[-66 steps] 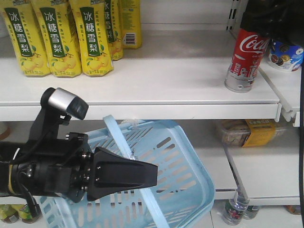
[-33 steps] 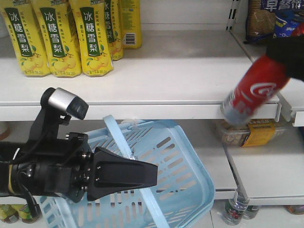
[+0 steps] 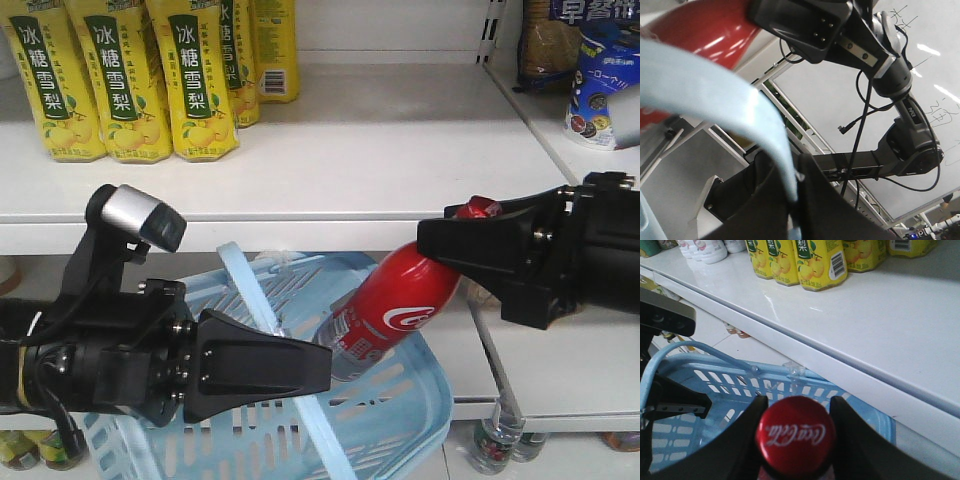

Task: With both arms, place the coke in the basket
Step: 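Lower the bottle into the basket and open the right gripper, then raise the right gripper away from the basket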

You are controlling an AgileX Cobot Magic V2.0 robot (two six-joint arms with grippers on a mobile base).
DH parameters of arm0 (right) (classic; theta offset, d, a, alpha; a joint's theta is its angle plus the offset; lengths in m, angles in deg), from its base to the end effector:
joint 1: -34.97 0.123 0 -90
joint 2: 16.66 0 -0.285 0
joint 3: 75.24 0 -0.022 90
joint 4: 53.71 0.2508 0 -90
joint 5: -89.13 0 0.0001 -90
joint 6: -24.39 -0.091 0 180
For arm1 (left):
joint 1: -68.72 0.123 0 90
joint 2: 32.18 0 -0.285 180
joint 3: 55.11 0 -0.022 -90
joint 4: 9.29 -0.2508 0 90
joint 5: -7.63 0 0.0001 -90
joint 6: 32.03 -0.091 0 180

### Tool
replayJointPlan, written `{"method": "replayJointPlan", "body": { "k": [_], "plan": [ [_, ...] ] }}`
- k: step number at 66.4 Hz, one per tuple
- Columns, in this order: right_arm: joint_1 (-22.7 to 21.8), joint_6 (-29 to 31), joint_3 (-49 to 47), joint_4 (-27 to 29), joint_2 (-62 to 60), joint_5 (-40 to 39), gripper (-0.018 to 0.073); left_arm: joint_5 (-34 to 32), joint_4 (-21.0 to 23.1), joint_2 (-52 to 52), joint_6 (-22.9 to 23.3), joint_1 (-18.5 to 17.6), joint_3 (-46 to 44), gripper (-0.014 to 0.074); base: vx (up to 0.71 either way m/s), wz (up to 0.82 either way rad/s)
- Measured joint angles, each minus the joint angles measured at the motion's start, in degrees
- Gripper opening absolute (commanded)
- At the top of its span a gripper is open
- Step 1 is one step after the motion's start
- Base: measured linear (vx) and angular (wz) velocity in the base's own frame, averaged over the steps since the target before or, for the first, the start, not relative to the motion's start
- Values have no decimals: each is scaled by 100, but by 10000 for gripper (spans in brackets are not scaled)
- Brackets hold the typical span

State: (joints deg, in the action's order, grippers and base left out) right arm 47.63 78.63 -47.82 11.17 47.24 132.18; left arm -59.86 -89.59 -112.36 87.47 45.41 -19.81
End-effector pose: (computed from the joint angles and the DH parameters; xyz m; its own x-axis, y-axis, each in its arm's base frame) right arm 0.1747 0.0969 0.3672 -0.4190 -0.0509 -0.9066 -0.7061 0.6459 0.2901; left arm 0.1738 -0.1651 0.3135 -0.8351 -0.0022 -0.5501 0.5498 0.0304 -0.8348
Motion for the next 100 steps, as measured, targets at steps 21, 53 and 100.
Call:
{"method": "replayJointPlan", "body": {
  "k": [21, 53, 100],
  "plan": [
    [683, 743, 44, 343, 818, -288, 0, 0, 0, 0, 0, 0, 0, -8, 0, 0],
    [1195, 923, 55, 249, 976, -675, 282, 0, 0, 0, 0, 0, 0, -8, 0, 0],
    [1195, 204, 49, -522, 72, -1023, 23, 108, -203, -49, 59, -8, 69, -8, 0, 0]
  ]
}}
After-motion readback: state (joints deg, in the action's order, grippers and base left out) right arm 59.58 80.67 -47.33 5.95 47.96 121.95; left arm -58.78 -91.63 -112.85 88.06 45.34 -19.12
